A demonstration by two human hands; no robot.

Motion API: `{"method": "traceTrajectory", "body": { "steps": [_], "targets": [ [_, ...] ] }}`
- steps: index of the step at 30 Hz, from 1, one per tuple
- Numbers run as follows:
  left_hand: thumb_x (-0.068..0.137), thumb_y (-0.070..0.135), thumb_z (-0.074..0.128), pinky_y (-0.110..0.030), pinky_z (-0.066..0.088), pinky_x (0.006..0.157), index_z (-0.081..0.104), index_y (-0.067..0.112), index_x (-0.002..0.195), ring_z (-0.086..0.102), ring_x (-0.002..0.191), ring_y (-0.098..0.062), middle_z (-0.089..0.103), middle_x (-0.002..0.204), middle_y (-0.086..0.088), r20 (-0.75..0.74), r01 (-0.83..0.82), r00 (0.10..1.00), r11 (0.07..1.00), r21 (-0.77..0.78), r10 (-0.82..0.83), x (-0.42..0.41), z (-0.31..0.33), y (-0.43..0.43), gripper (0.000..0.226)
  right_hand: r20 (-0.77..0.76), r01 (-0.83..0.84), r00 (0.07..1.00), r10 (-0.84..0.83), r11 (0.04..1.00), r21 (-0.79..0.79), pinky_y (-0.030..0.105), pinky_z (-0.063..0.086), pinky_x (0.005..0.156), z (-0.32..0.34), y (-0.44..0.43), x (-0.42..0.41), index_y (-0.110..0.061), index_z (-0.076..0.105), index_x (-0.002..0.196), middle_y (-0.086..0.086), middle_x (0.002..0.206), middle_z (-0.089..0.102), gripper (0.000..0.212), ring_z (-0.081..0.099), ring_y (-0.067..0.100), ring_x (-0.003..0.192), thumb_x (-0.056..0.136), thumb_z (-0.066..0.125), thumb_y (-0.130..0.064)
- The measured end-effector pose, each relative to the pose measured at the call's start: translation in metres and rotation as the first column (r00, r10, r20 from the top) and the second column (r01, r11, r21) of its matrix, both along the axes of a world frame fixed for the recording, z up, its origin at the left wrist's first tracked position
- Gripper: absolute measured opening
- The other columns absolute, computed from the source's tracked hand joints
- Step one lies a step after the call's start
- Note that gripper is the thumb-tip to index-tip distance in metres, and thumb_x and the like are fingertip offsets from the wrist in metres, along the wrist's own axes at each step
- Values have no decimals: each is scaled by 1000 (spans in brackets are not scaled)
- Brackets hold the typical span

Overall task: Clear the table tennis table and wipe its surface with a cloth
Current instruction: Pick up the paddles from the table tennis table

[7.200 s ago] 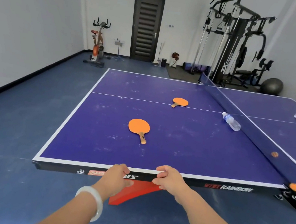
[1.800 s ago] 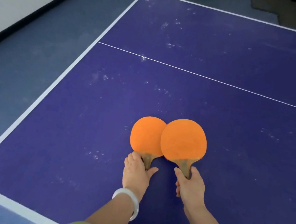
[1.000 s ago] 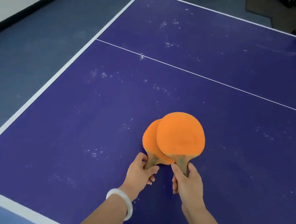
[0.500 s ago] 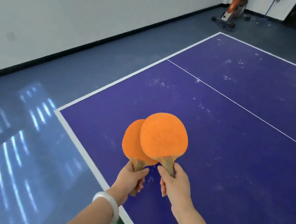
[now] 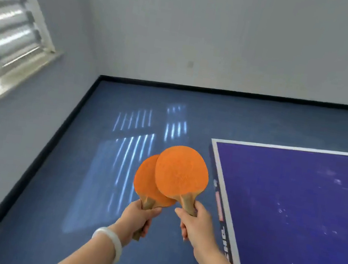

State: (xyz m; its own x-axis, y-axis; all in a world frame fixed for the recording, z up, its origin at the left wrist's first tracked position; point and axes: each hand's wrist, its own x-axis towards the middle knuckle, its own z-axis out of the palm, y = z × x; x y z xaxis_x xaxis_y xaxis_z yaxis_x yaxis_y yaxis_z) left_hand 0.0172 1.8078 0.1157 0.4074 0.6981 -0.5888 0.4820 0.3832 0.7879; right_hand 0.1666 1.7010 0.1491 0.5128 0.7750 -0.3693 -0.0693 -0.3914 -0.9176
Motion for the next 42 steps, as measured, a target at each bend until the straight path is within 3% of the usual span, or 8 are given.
{"method": "traceTrajectory", "body": {
  "steps": [9,17,26,37,42],
  "targets": [
    [87,29,70,-23,32,42,53,12,88,44,40,-17,50,53,-1,9,-413,911,910,30,413,-275,12,75,24,21,-410,912,410,912,-4,27,36,42,-1,158,-237,-5,60,95,4,56,49,8,41,15,43,89,64,-9],
    [88,29,69,-19,31,37,51,12,87,43,35,-15,49,48,0,-20,-744,667,667,37,745,-476,12,84,25,-3,-740,672,741,671,-37,26,35,42,-7,236,-442,-5,57,88,-3,51,48,8,40,14,43,86,64,-9],
    [89,27,70,-21,35,40,56,12,98,43,39,-13,50,52,0,30,-934,351,352,-62,936,-588,-11,106,22,-16,-914,400,916,398,-74,25,38,43,-19,316,-583,-5,59,93,-1,54,50,11,42,14,43,87,65,-11],
    [87,27,71,-20,35,40,56,11,95,44,39,-13,51,52,0,-21,-978,150,145,-149,988,-662,-38,207,24,-59,-964,157,986,140,-225,25,35,41,-46,467,-693,1,58,99,3,53,49,18,41,15,43,86,65,-9],
    [89,23,70,-21,35,39,54,9,96,44,38,-12,51,51,0,-56,-975,141,129,-181,988,-695,-50,238,22,-54,-954,97,994,77,-291,25,37,40,-62,501,-733,1,59,96,3,52,52,18,43,16,41,85,67,-11]
  ]
}}
